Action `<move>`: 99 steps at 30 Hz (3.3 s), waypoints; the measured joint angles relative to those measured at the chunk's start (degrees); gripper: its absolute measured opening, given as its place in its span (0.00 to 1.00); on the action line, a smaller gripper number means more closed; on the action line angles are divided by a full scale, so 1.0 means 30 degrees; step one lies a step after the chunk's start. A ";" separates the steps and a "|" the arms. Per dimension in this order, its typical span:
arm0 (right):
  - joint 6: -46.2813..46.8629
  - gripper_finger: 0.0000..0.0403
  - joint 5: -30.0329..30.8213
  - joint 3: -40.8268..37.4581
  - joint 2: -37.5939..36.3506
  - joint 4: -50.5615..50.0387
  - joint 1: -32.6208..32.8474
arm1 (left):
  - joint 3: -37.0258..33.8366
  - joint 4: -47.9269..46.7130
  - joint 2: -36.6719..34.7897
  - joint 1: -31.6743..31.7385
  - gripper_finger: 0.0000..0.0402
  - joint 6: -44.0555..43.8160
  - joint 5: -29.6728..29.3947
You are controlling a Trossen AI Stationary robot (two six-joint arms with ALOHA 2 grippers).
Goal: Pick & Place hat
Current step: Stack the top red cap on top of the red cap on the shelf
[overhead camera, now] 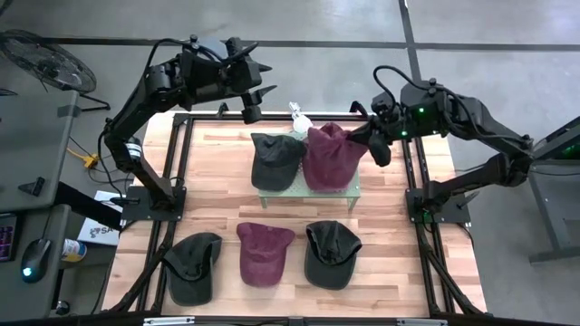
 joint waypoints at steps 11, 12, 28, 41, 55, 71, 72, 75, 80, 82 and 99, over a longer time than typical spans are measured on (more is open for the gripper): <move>0.0451 0.00 0.0340 -0.0022 0.0786 -0.0404 0.0607 | 0.0000 0.0007 0.0000 0.0000 0.47 -0.0007 0.0095; 0.0458 0.00 0.0346 -0.0022 0.0794 -0.0396 0.0607 | 0.0000 0.0010 0.0000 0.0000 0.47 -0.0007 0.0105; 0.1013 0.00 0.0704 -0.0022 0.0962 -0.0579 0.0593 | 0.0000 -0.0095 0.0015 0.0000 0.47 -0.0007 0.0121; 0.1079 0.00 0.0896 -0.0022 0.1392 -0.0734 0.0593 | 0.0000 -0.0073 0.0015 0.0000 0.47 -0.0007 0.0117; 0.1166 0.00 0.1952 -0.0022 0.1406 -0.0804 0.0433 | 0.0000 -0.0060 0.0015 -0.0006 0.47 -0.0015 0.0112; 0.0962 0.00 0.2052 -0.0007 0.2450 -0.0819 0.0147 | 0.0000 -0.0051 0.0015 -0.0007 0.47 -0.0015 0.0110; 0.0962 0.00 0.2080 -0.0007 0.2512 -0.0814 0.0071 | 0.0000 -0.0051 0.0015 0.0000 0.47 -0.0015 0.0110; 0.0955 0.00 0.2613 -0.0007 0.2545 -0.0829 -0.0147 | 0.0000 -0.0051 0.0015 0.0000 0.47 -0.0015 0.0110; 0.0848 0.00 0.3061 -0.0007 0.2543 -0.0840 -0.0618 | 0.0000 -0.0051 0.0015 -0.0001 0.47 -0.0015 0.0110; 0.0600 0.00 0.3024 -0.0007 0.2550 -0.0860 -0.0826 | 0.0000 -0.0051 0.0015 -0.0001 0.47 -0.0015 0.0123; -0.0073 0.18 0.3747 -0.0007 0.2900 -0.1511 -0.1207 | 0.0000 -0.0044 0.0015 -0.0007 0.47 -0.0015 0.0365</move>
